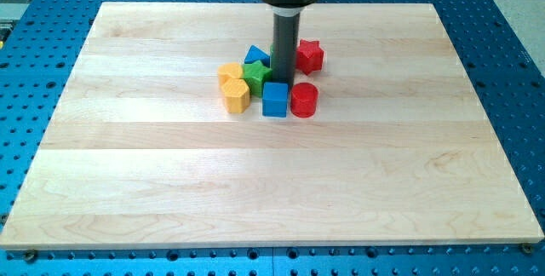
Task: Separate the yellow blocks from the other blocks
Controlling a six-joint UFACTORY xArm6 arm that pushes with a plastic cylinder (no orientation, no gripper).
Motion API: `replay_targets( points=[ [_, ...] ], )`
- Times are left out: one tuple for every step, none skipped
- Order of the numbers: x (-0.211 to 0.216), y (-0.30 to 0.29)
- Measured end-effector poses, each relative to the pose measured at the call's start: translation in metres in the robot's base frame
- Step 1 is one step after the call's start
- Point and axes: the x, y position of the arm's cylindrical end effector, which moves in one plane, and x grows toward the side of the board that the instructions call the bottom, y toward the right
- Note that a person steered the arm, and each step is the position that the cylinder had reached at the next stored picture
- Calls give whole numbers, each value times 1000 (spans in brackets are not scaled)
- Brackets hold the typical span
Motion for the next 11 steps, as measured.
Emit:
replay_targets(
  points=[
    [13, 9],
    [25, -7],
    [35, -58],
    [33, -93],
    [22, -95],
    [20, -95],
    [20, -84],
    [19, -69],
    [11, -67],
    [2, -80],
    [-17, -90]
  ],
)
